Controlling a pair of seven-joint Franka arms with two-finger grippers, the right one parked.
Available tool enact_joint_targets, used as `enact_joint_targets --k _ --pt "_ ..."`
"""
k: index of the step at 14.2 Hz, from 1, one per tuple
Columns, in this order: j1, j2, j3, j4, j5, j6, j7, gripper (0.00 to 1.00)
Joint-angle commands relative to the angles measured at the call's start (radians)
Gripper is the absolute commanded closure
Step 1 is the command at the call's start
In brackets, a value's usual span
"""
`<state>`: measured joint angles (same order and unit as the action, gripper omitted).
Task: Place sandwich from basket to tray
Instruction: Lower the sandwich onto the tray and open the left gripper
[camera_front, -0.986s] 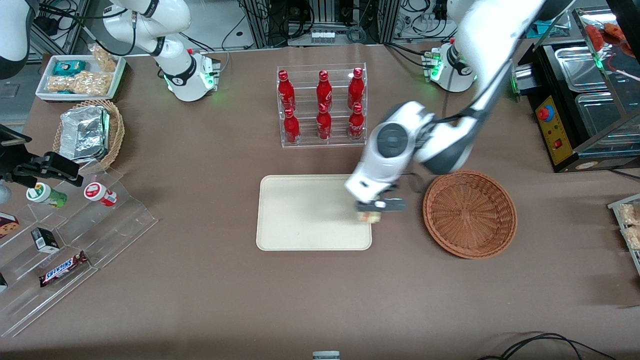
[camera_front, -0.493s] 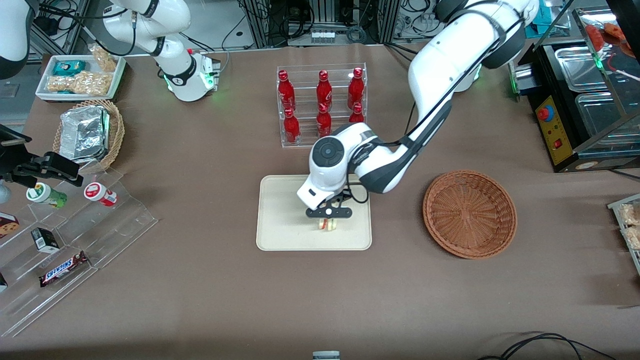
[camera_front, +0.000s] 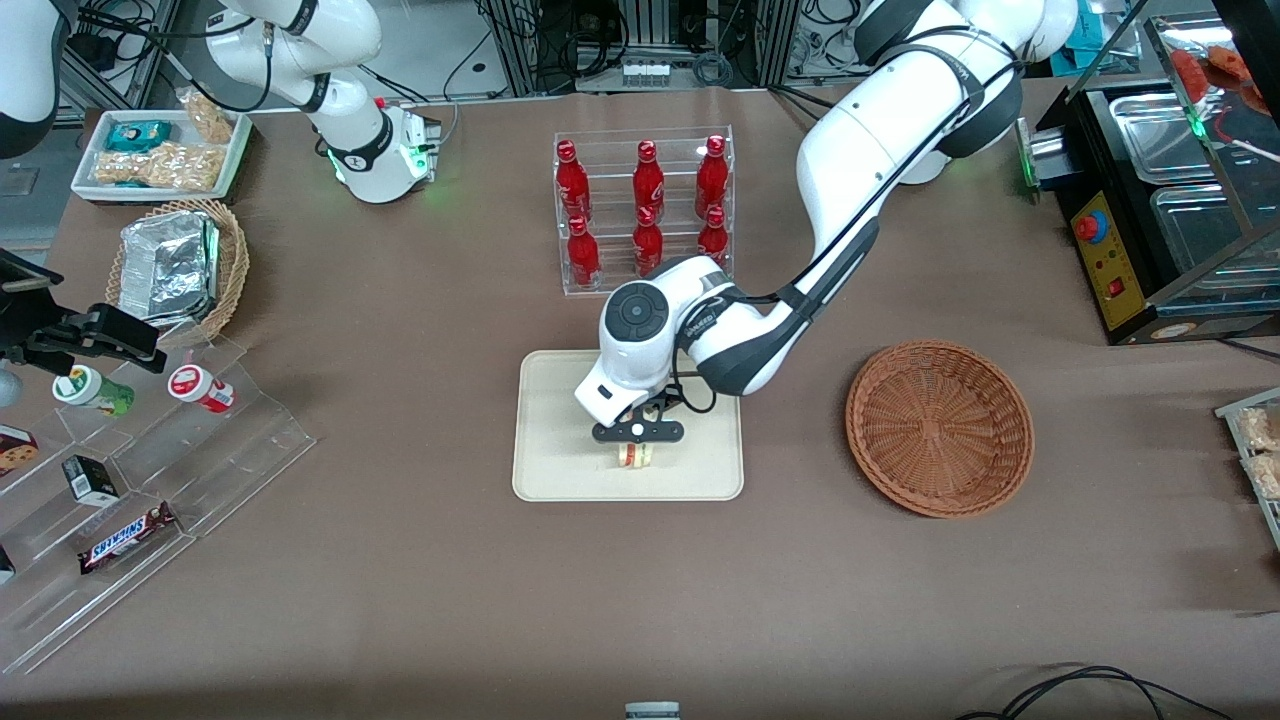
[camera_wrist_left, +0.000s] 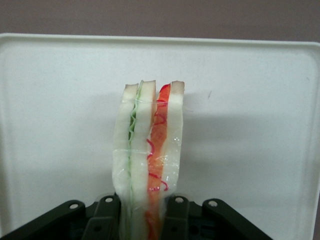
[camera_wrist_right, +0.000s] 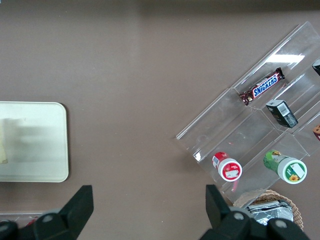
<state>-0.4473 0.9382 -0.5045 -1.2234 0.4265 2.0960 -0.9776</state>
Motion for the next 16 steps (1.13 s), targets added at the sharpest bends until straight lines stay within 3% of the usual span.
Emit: enact_joint_targets --k 1,6,9,10,12,14,15,16 --pt "-0.030 0.033 0.004 0.045 0.023 -0.019 -0.023 0.66" --pt "-0.030 0.045 0.006 0.042 0.021 -0.004 -0.026 0.57" --pt "-0.027 0.045 0.004 0.044 0.017 -0.002 -0.029 0.33" --pt "-0.025 0.041 0.004 0.045 0.015 -0.002 -0.053 0.33" --pt "-0.025 0.033 0.004 0.044 0.018 -0.013 -0.101 0.19" --pt "-0.015 0.004 0.004 0.044 0.015 -0.042 -0.102 0.17" --pt "-0.004 -0.021 0.004 0.044 0.015 -0.101 -0.101 0.02" --pt "0.007 -0.045 0.004 0.044 0.015 -0.158 -0.101 0.00"
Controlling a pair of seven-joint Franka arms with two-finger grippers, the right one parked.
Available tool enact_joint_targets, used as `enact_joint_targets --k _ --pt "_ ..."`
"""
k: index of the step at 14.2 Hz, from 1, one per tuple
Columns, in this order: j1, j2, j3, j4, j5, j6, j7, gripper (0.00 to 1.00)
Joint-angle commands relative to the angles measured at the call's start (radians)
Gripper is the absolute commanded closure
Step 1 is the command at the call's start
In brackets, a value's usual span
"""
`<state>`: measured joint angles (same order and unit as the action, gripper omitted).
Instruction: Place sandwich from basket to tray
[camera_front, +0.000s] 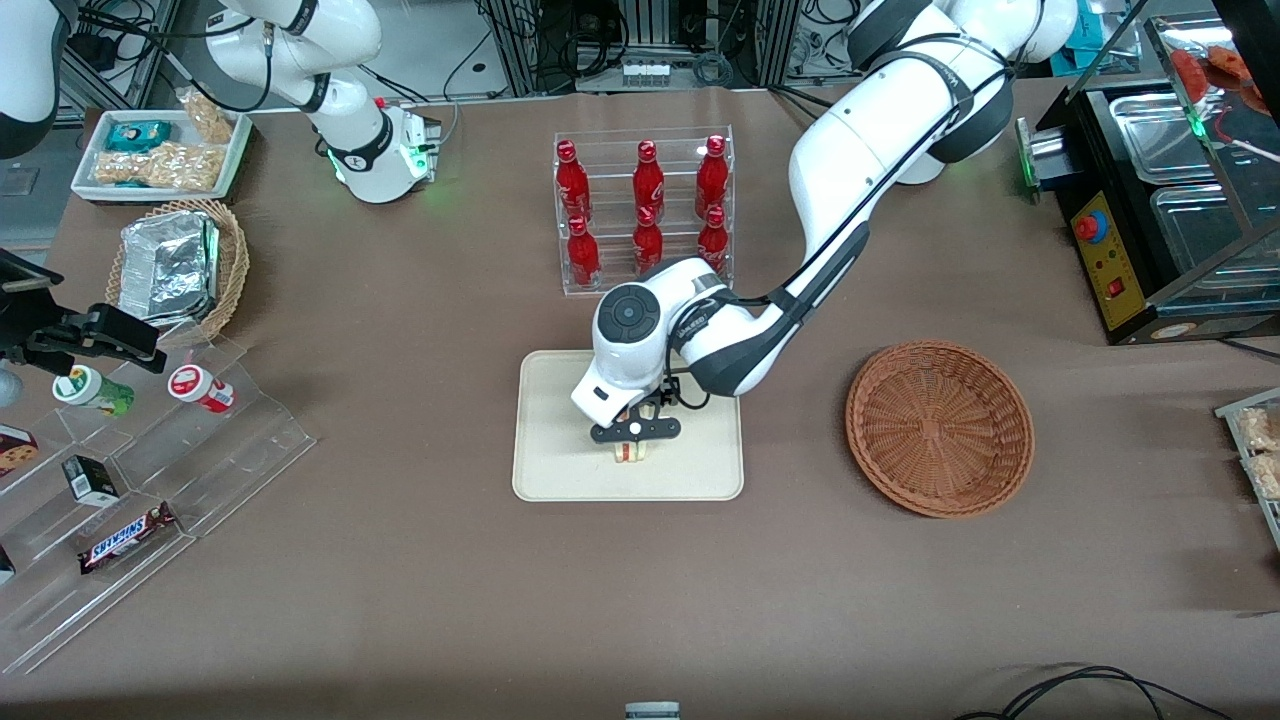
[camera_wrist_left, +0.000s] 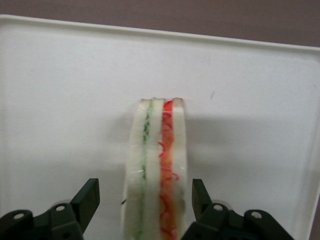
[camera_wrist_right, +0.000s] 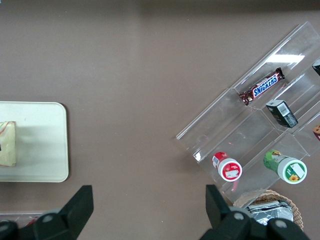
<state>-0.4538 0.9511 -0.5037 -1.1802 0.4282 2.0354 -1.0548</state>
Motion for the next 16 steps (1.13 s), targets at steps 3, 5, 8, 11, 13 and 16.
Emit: enact_joint_targets --k 3,5,8,11,13,16 --pt "0.099 -0.167 -0.004 -0.018 -0.003 -0.162 -0.016 0.00" --pt "0.165 -0.254 -0.007 -0.059 -0.052 -0.208 0.019 0.00" --pt "0.288 -0.400 -0.006 -0.165 -0.184 -0.247 0.200 0.00" --pt "0.362 -0.500 -0.006 -0.180 -0.276 -0.389 0.326 0.00" --pt "0.421 -0.540 -0.003 -0.188 -0.301 -0.460 0.409 0.00" --pt "0.552 -0.615 -0.004 -0.182 -0.307 -0.610 0.545 0.00"
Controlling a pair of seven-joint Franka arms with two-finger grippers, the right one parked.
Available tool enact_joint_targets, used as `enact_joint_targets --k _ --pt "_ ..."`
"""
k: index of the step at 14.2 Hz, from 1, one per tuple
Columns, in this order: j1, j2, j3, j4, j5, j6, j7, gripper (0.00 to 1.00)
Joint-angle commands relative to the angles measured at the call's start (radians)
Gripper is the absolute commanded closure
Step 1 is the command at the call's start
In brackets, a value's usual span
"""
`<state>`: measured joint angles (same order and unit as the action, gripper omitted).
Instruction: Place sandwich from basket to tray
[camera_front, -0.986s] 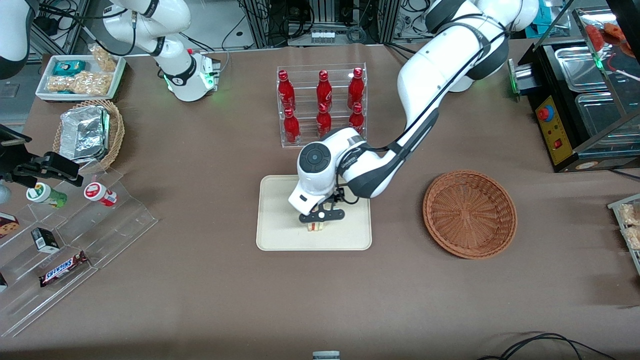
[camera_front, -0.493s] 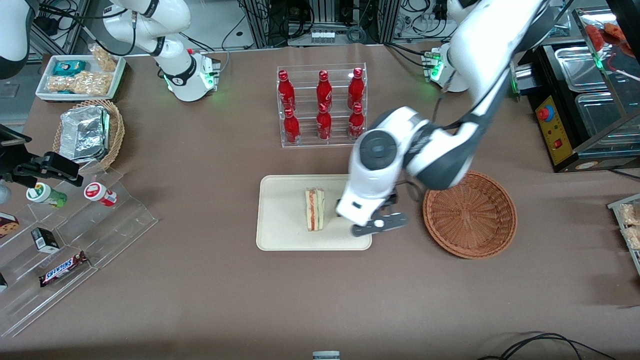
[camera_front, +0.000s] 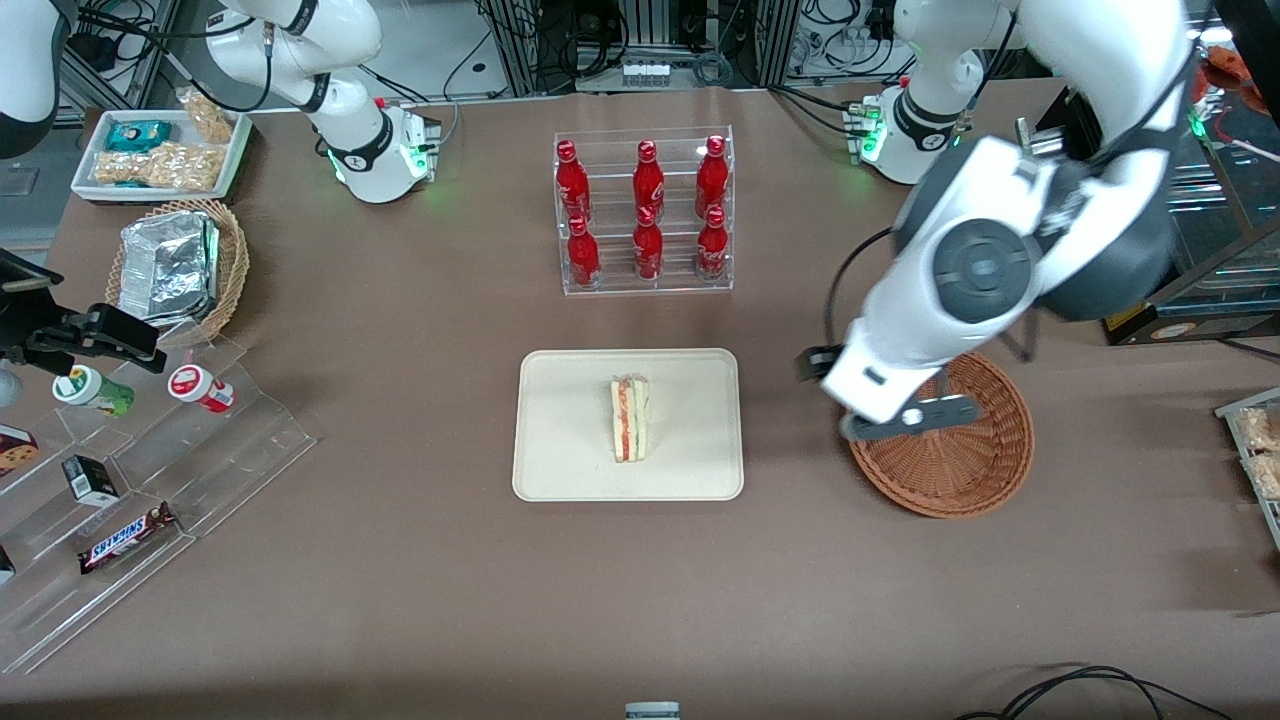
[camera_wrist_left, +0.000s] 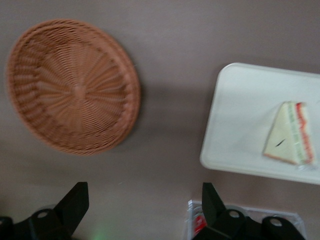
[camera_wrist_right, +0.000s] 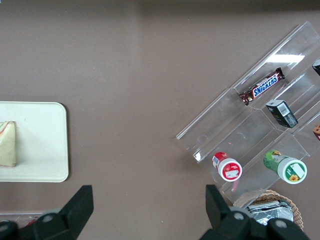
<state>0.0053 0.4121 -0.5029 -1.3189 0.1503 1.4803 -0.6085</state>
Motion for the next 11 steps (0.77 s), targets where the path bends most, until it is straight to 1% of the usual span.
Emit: enact_joint_targets --k 1,2,5,8,10,11 --pt "0.120 -0.097 -0.002 -0.045 -0.028 -0.098 0.130 0.00" --pt "0.162 -0.120 0.000 -0.042 -0.023 -0.148 0.142 0.00" --pt "0.246 -0.179 0.001 -0.042 -0.017 -0.196 0.147 0.00" --pt "0.268 -0.220 0.004 -0.045 -0.014 -0.245 0.144 0.00" --pt "0.289 -0.258 0.036 -0.069 -0.026 -0.256 0.147 0.00" --pt "0.265 -0.294 0.111 -0.094 -0.031 -0.255 0.165 0.00"
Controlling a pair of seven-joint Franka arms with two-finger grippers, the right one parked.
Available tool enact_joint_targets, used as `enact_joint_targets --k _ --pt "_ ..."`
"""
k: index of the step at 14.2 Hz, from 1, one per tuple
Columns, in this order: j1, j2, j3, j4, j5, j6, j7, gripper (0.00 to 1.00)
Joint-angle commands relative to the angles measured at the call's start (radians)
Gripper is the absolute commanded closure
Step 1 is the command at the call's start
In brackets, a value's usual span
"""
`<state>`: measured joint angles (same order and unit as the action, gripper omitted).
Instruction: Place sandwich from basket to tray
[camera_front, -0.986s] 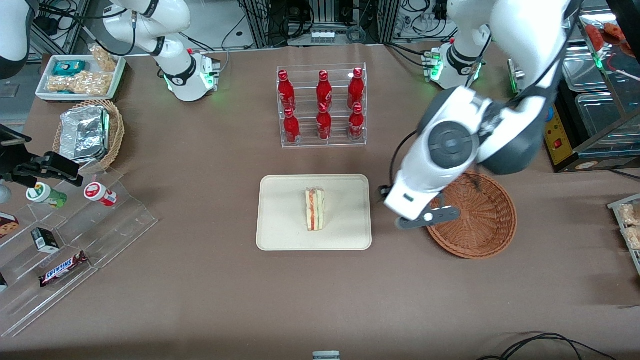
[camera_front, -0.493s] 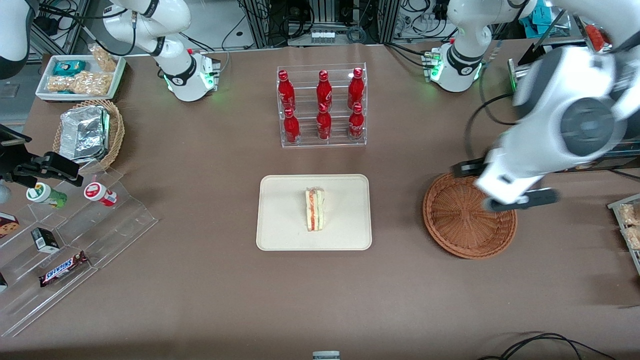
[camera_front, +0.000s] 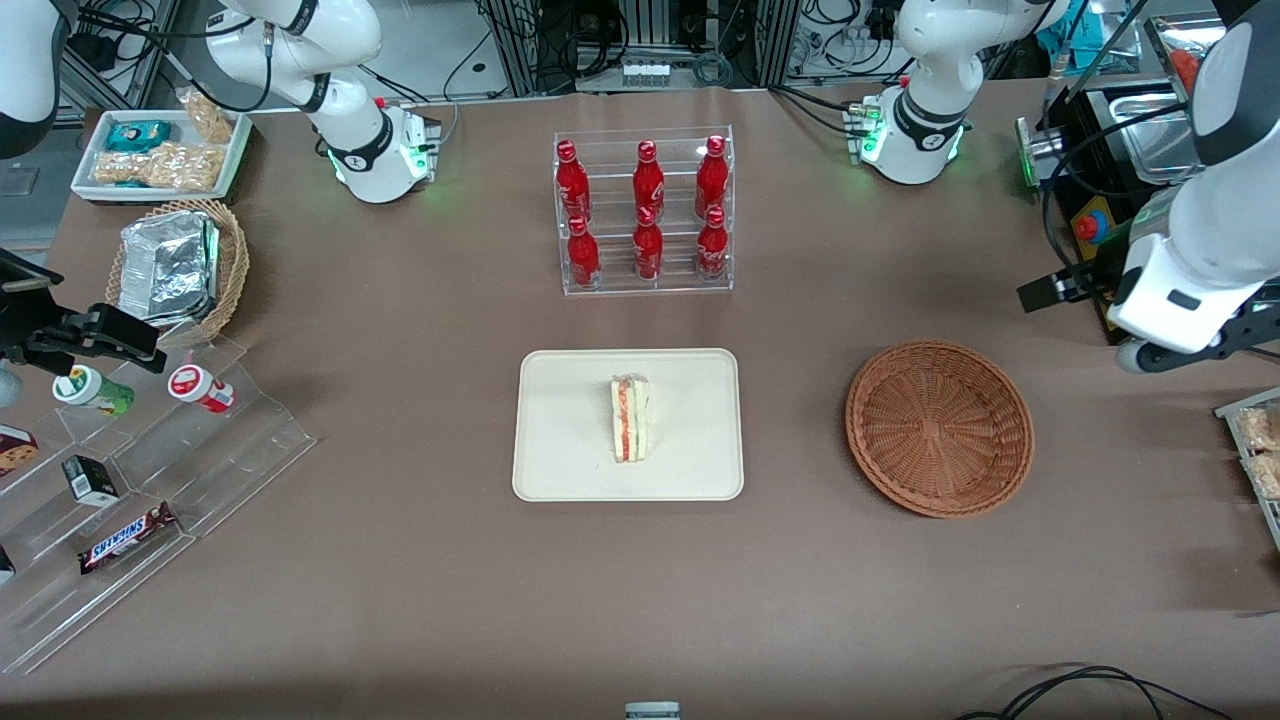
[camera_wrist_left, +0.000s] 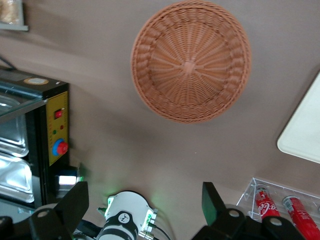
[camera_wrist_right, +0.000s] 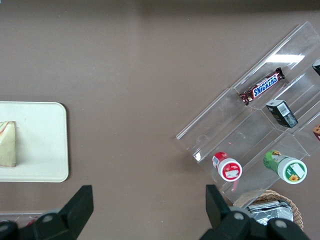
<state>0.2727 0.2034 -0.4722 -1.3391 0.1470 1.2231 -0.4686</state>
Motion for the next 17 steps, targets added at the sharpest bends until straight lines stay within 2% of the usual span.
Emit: enact_joint_targets --k 1,3,5,10,12,17 --pt "-0.079 -0.110 0.152 -0.081 -0.027 -0.007 0.072 0.00" --pt "-0.160 -0.172 0.243 -0.144 -0.029 0.009 0.107 0.00" --pt "-0.213 -0.208 0.277 -0.193 -0.029 0.042 0.107 0.00" --pt "-0.195 -0.228 0.277 -0.170 -0.073 0.039 0.156 0.00" --pt "-0.175 -0.225 0.277 -0.166 -0.119 0.044 0.157 0.00" --pt "-0.175 -0.216 0.279 -0.158 -0.128 0.059 0.156 0.00"
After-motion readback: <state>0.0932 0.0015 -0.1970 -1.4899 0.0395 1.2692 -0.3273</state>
